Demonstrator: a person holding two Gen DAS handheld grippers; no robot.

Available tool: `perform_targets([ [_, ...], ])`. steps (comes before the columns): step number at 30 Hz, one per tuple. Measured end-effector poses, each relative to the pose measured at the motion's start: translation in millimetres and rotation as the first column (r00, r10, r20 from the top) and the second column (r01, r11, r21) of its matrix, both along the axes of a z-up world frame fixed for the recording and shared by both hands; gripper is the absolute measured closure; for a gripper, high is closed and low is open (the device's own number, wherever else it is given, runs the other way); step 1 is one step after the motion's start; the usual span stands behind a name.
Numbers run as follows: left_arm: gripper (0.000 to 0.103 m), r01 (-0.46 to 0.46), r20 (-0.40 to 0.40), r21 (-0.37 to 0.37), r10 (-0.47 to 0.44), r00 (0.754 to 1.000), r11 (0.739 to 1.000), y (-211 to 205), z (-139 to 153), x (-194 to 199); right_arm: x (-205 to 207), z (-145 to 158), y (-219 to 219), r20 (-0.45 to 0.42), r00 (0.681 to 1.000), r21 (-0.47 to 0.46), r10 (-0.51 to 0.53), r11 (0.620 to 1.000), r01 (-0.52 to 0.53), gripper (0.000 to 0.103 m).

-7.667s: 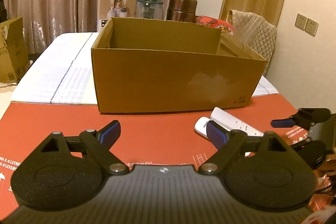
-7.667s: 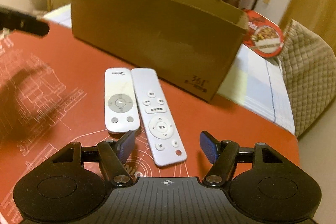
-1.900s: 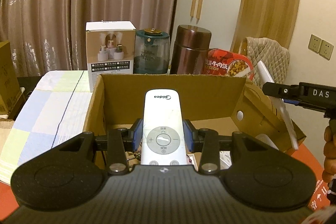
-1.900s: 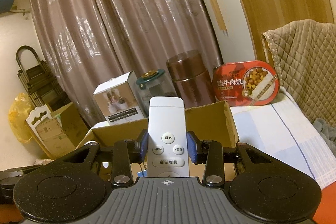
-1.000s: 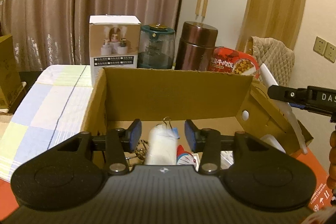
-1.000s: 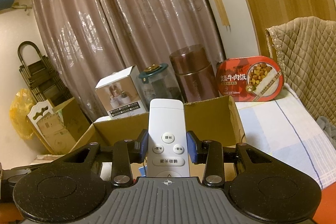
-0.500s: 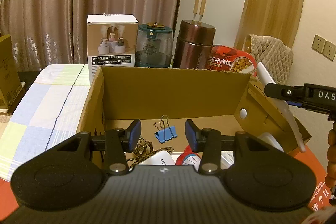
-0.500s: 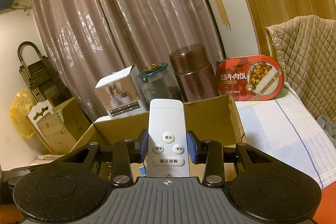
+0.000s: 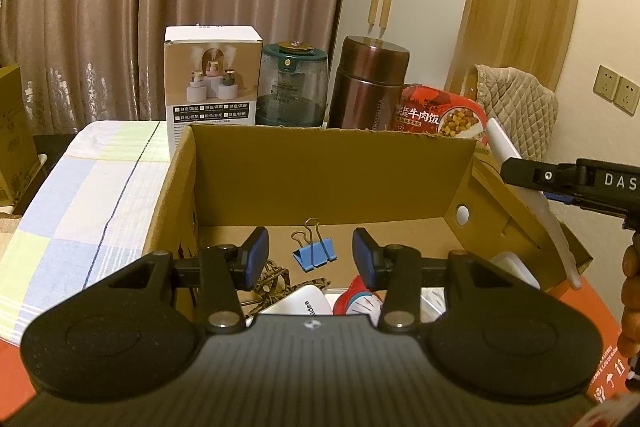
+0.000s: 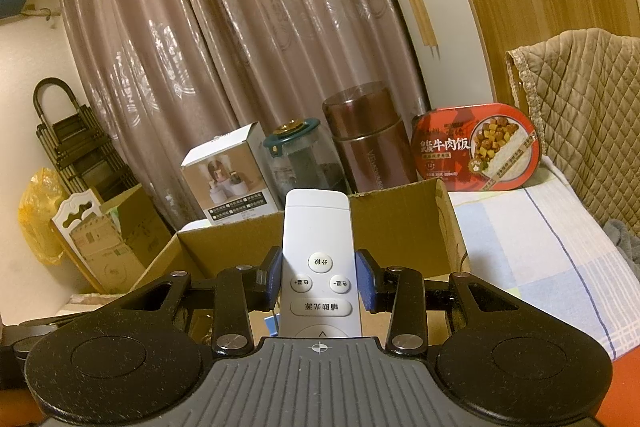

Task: Organize rigid objects
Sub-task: 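Open the left tool releasing its remote while the right tool releases its remote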

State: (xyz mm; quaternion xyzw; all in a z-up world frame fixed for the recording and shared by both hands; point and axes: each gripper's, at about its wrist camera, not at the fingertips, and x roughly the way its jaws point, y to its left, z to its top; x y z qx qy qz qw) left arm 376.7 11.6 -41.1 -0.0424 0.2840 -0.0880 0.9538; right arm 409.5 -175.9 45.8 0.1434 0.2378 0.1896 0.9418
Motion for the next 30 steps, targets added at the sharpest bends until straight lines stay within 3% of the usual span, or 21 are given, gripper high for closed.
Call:
perform_targets([
  [16,0.063,0.001,0.001,-0.003,-0.001,1.000,1.000,-0.5,0.7,0.1,7.7,-4.5,-1.3,0.013,1.000,0.030,-0.007,1.000,0.006,0.067],
  [17,0.063,0.001,0.001,-0.003,-0.001,1.000,1.000,-0.6,0.8,-0.2,8.2,-4.5,-1.6,0.016,1.000,0.038,-0.005,0.999,0.004,0.061],
  [18,0.063,0.002,0.001,-0.003,-0.002,1.000,1.000,-0.6,0.8,-0.2,7.7,-4.0,-2.5,0.022,1.000,0.047,-0.010,0.999,0.009,0.042],
  [20,0.063,0.003,0.002,-0.002,-0.003,1.000,1.000,-0.7,1.0,-0.8,4.1,-2.6,-5.9,0.050,0.998,0.069,-0.037,0.997,0.033,0.025],
  [30,0.063,0.001,0.001,-0.002,-0.001,1.000,1.000,-0.8,1.0,-1.1,5.8,-2.8,-7.4,0.031,0.999,0.062,-0.040,0.997,0.038,0.025],
])
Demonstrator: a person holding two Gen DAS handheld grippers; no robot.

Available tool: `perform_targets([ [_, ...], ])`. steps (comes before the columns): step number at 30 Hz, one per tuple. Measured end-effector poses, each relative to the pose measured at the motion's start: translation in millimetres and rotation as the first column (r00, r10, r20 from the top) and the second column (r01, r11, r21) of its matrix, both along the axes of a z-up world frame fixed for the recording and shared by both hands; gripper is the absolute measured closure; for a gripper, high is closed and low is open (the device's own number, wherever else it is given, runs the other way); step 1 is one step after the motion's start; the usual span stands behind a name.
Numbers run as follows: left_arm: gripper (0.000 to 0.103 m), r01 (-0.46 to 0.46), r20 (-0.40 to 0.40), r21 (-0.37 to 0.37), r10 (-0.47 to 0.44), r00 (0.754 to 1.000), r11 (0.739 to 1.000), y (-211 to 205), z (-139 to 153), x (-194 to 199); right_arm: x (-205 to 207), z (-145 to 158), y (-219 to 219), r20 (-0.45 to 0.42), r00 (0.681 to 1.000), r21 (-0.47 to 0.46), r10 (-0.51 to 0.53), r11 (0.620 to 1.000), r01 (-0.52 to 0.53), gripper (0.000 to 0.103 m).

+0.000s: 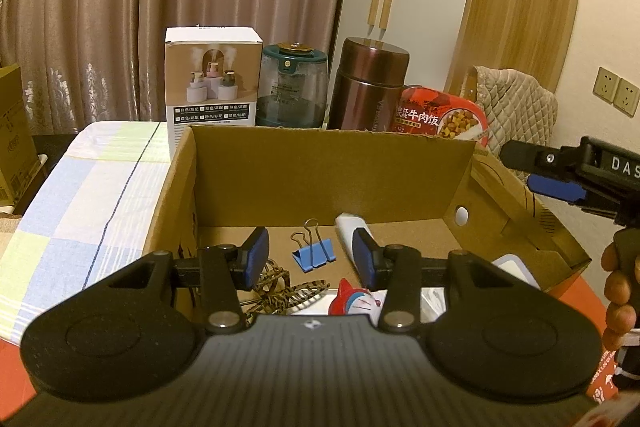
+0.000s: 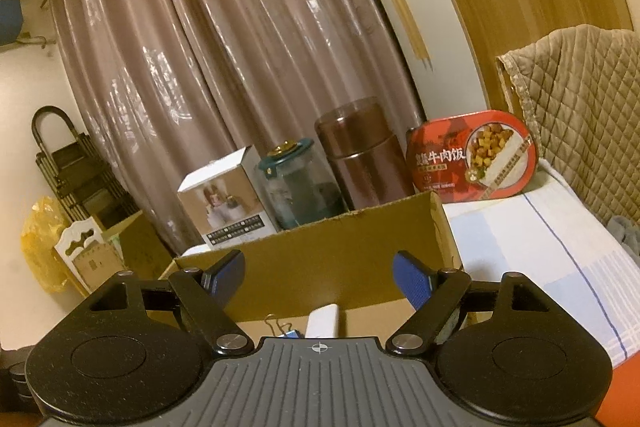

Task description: Organize rigid objects

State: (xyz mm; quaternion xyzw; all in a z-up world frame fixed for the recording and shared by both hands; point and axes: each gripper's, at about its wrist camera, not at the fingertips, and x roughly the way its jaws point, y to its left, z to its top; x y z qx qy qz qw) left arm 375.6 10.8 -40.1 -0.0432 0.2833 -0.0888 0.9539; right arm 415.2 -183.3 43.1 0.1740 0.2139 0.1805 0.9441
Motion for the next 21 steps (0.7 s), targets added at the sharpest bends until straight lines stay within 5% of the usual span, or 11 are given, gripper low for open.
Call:
perform_targets([
  [13,0.061,-0.003,0.004,-0.001,0.003,1.000,1.000,2.0,0.9,-0.1,-2.0,-4.3,7.3,-0.018,1.000,-0.030,0.018,0.999,-0.018,0.025],
  [21,0.037,-0.026,0.011,0.010,0.026,1.000,1.000,4.1,5.9,-3.9,-9.2,-0.8,8.1,-0.017,1.000,-0.082,-0.002,0.997,0.001,0.025],
])
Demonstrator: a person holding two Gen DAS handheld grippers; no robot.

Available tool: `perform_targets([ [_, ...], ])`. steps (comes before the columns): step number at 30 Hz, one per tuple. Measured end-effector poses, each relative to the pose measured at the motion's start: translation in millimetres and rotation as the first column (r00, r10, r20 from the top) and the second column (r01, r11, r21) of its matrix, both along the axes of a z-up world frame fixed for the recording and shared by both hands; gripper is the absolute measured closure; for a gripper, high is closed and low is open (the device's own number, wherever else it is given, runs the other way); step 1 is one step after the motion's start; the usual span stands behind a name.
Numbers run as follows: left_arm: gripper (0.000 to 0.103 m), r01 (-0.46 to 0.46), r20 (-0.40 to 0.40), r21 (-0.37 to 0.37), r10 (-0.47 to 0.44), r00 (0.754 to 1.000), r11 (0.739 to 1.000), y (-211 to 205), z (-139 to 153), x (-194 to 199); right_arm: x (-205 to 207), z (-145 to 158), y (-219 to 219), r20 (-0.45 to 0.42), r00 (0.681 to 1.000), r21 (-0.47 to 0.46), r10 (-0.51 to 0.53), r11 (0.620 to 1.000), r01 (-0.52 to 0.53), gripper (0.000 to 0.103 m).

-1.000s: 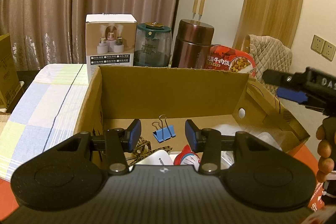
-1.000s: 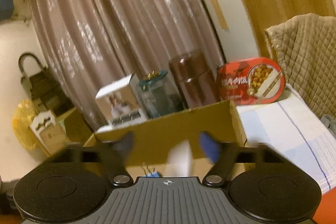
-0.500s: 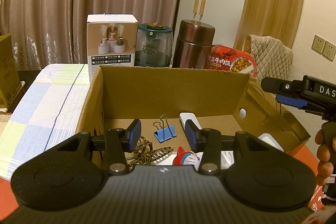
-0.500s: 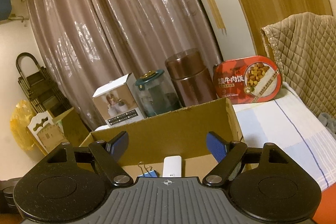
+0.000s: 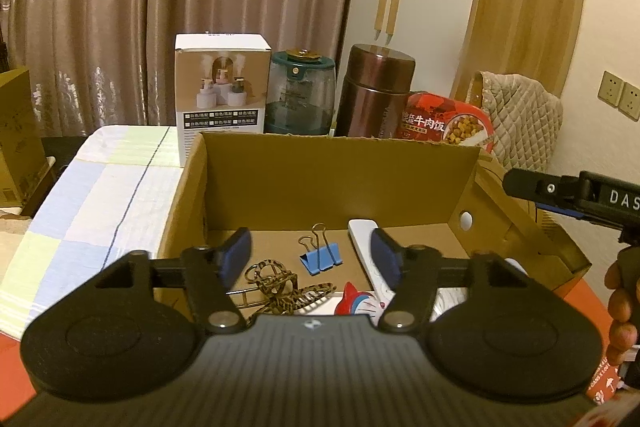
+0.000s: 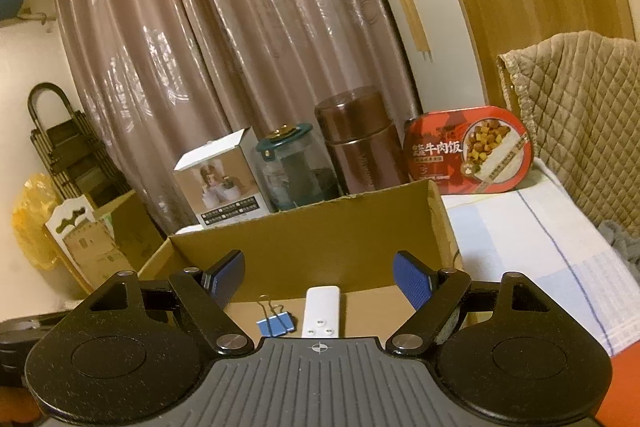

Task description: Organize rigid objects

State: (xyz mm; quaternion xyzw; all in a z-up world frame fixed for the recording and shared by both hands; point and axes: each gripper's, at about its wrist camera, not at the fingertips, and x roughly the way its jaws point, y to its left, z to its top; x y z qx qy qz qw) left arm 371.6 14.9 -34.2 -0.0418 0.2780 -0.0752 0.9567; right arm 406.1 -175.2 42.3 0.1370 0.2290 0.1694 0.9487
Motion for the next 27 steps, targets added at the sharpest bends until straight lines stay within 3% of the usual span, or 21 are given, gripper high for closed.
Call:
perform_targets([
  [9,0.011,-0.025,0.031,0.020,0.024,0.999,0.999,-2.2,11.1,-10.6,-19.8,4.5,-2.0,-0.017,0.999,-0.056,-0.027,0.998,0.026,0.025],
  [16,0.005,-0.042,0.066,0.005,0.042,0.997,0.999,-2.6,28.7,-42.9,-59.8,14.1,-14.3,-0.028,0.998,-0.089,-0.051,0.995,0.048,0.025],
  [21,0.001,-0.087,0.005,-0.015,0.087,0.996,0.996,1.9,36.7,-85.2,-99.6,22.6,-23.4,-0.074,0.996,-0.109,-0.054,0.993,0.046,0.025],
  [27,0.001,-0.156,-0.024,0.025,0.157,0.987,0.987,-7.0,48.4,-156.6,-162.5,34.9,-19.6,-0.113,0.993,-0.158,-0.019,0.987,0.001,0.025],
])
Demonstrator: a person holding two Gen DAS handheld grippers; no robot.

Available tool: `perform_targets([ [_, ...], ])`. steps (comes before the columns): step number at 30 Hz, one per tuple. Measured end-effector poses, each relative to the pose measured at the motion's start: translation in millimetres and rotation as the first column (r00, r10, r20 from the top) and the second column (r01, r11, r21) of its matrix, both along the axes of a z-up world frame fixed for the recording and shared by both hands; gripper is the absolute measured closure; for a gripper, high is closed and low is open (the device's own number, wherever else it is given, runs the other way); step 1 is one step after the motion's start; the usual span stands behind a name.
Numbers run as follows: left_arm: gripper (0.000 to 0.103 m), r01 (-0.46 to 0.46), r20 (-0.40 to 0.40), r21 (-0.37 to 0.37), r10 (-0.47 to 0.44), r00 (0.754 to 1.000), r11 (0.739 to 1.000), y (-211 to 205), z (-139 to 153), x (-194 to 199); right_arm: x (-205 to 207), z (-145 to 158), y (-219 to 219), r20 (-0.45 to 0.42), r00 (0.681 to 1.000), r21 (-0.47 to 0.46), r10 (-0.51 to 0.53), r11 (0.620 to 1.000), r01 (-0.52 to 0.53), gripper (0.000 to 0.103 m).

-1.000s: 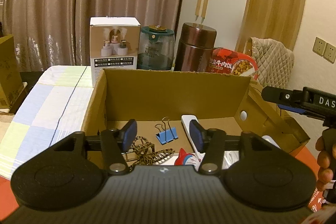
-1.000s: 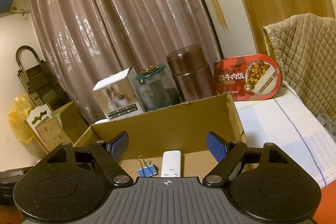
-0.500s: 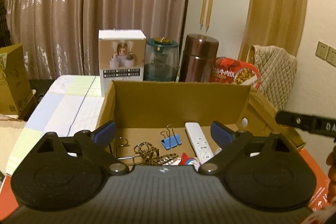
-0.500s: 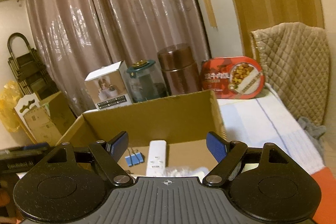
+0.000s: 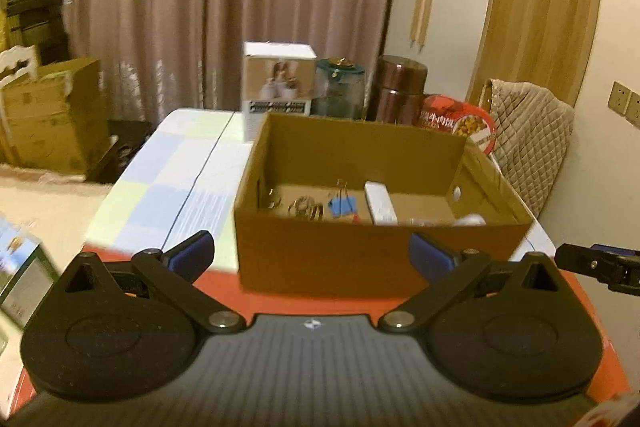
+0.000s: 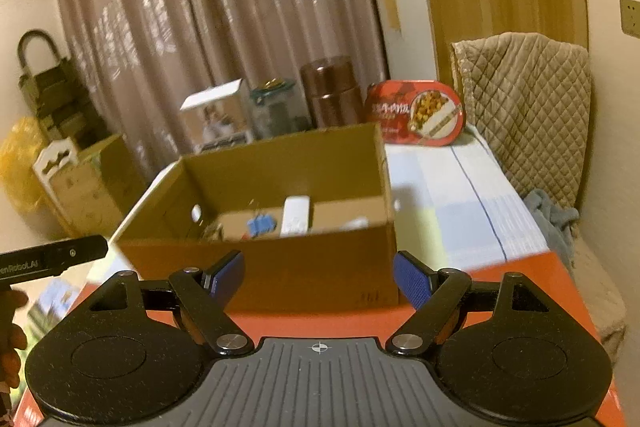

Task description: Organize rigid objects

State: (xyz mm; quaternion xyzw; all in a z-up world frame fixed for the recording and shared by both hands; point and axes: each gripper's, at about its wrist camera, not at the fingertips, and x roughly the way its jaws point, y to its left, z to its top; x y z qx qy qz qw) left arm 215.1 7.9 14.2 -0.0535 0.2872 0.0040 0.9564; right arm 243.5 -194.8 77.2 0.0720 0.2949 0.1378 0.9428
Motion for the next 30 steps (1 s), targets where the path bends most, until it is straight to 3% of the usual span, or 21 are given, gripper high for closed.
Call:
perform_targets([
  [4,0.001,-0.001,-0.032,-0.025,0.000,0.999,1.000,-3.4,4.2,-45.7,-40.0,6.9,5.0,-0.003,1.000,-0.018,0.023,1.000,-0.023,0.025],
  [13,0.001,-0.030,-0.059,-0.006,0.030,0.998,1.000,-9.3,14.3,-130.6,-113.3,15.0,18.8,-0.022,0.998,-0.086,0.054,0.995,-0.055,0.025],
  [22,0.001,-0.052,-0.060,-0.003,0.052,0.997,0.999,-10.1,23.9,-178.8,-160.8,19.5,20.8,-0.039,0.998,-0.138,0.057,0.988,-0.062,0.025],
  [30,0.001,-0.051,-0.066,-0.002,0.051,0.997,0.999,-16.2,21.6,-197.6,-182.0,19.3,17.6,-0.077,0.996,-0.130,0.051,0.990,-0.061,0.025],
])
